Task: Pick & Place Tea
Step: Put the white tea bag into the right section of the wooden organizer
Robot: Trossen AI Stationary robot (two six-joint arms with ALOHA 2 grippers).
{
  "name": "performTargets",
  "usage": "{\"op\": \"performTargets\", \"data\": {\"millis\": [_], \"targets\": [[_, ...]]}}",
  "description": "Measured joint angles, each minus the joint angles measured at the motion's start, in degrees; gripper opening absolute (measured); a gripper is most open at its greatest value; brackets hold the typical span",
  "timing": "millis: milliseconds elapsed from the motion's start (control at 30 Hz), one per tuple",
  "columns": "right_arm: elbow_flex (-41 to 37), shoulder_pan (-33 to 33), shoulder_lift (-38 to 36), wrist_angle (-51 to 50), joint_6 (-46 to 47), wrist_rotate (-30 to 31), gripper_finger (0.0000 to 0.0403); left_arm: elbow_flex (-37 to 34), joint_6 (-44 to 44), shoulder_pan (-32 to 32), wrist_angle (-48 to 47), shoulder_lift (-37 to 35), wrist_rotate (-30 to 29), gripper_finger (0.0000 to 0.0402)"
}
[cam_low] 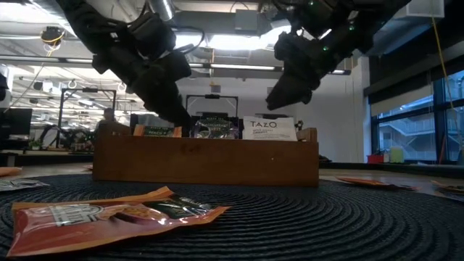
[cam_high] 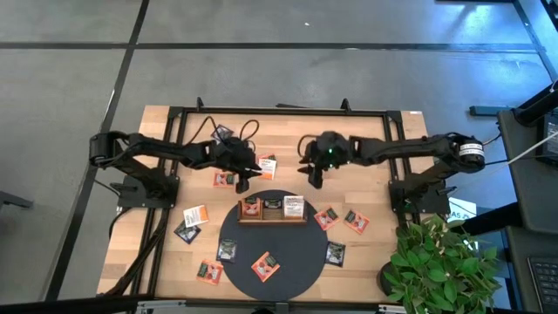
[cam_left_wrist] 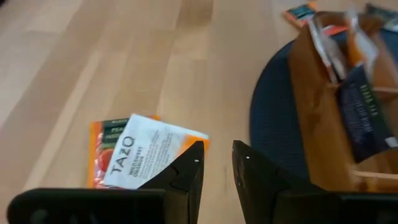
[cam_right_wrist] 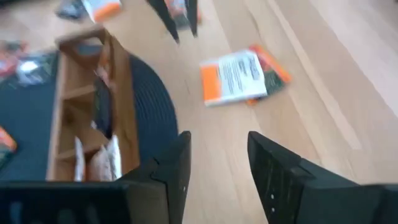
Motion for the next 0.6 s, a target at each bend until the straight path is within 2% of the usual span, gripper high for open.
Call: {"op": "performTargets", "data": {"millis": [167,400,600], "targets": [[-0.02,-3.30,0.97,2.98,-1.49,-8.09,0.0159,0.02,-0.71,-1.87,-0.37,0.95,-3.36,0.0080],[0.00,-3.57,1.81,4.53,-1.52,-8.18,0.0158,0.51,-0.62,-2.39,2.12,7.92,0.22,0.0084],[0.07,-3.55,3.18,5.62,0.28,-8.26,0.0158,2.11,-0.01,-2.31,1.25,13.33,0.29,0.0082]]}}
